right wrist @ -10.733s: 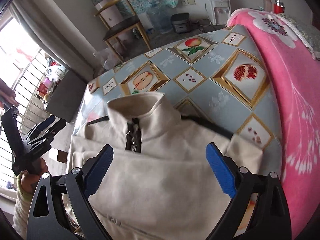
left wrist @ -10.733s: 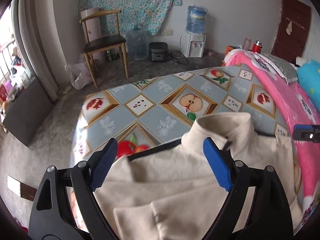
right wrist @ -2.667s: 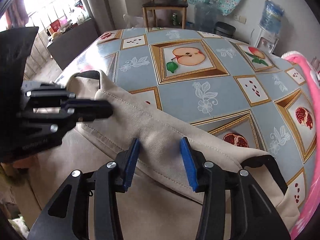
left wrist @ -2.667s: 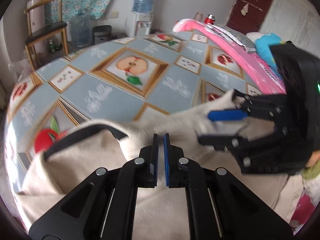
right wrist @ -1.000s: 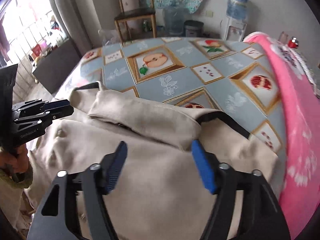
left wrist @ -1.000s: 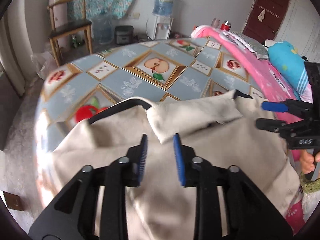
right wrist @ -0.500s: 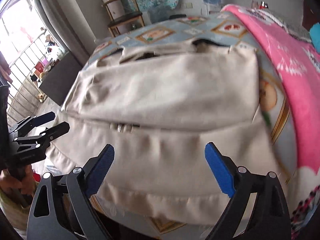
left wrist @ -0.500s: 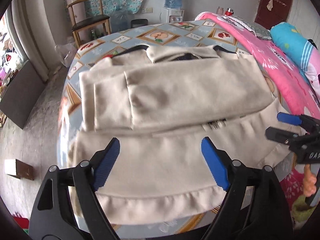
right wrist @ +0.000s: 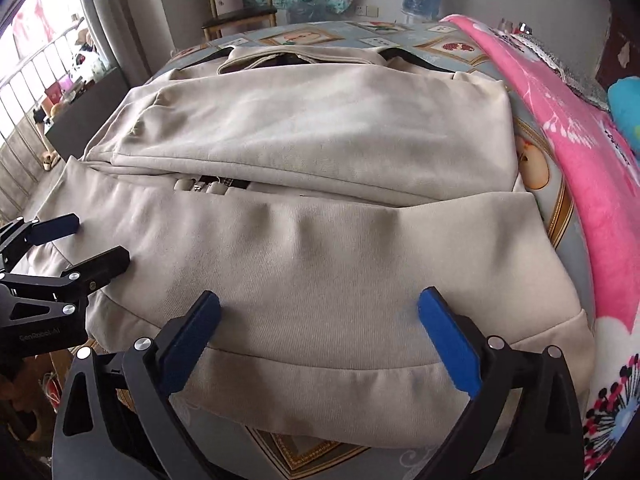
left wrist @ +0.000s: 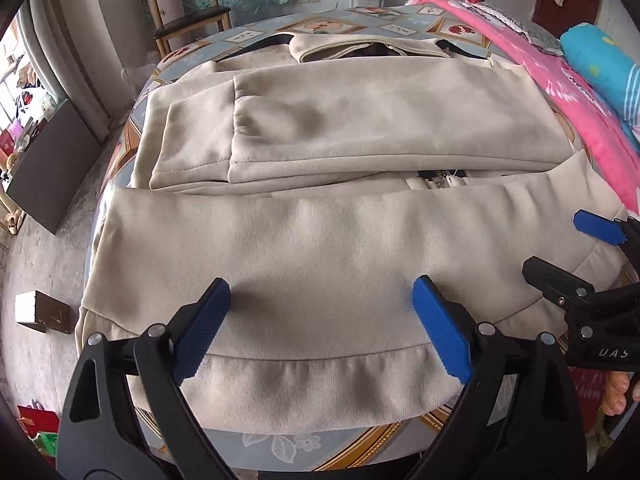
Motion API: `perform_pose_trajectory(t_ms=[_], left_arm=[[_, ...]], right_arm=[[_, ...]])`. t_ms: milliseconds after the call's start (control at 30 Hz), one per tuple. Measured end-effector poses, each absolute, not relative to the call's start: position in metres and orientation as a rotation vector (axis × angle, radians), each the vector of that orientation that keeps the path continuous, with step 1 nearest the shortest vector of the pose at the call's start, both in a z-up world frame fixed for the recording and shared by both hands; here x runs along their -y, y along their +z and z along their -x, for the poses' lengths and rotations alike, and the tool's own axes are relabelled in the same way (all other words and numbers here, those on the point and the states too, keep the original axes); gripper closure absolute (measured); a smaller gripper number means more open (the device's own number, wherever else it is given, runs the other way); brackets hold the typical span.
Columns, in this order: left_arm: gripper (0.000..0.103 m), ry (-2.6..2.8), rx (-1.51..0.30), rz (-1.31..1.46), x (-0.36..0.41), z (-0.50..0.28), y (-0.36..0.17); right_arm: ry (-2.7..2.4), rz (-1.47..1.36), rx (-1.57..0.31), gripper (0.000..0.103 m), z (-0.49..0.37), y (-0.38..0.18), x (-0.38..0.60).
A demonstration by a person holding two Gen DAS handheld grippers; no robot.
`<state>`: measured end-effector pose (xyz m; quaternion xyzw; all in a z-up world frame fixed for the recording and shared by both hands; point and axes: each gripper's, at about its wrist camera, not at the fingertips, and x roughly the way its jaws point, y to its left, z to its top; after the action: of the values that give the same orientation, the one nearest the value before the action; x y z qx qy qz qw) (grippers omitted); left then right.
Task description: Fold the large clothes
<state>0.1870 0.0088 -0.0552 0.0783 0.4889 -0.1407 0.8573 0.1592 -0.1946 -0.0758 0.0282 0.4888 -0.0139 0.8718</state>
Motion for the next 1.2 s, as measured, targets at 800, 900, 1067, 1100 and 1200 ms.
perform_pose_trajectory(t_ms=[800, 900, 1067, 1100, 1200], left_arm=[[0.006, -0.25, -1.07, -0.147, -0.008, -0.196, -0.057], [0.006, -0.249, -1.072, -0.147, -0.009, -0.197, -0.057], [0.007, -0.252, -1.072, -0.148, -0.009, -0.197, -0.057], [0.007, -0.246, -1.07, -0.149, -0.009, -0.197, -0.057], [0.007, -0.207, -1.028, -0.169, -0.014, -0.192, -0.049]], right_arm=[[0.007, -0.062, -1.009, 0.006, -0.156, -0.074, 0.198], [0.009, -0.065, -1.008, 0.006, -0.155, -0.074, 0.198], [0.002, -0.087, -1.032, 0.006, -0.158, -0.062, 0.205], [-0.004, -0.071, -1.011, 0.006, -0.158, -0.056, 0.205], [0.002, -0.045, -0.987, 0.006, -0.161, -0.048, 0.203]])
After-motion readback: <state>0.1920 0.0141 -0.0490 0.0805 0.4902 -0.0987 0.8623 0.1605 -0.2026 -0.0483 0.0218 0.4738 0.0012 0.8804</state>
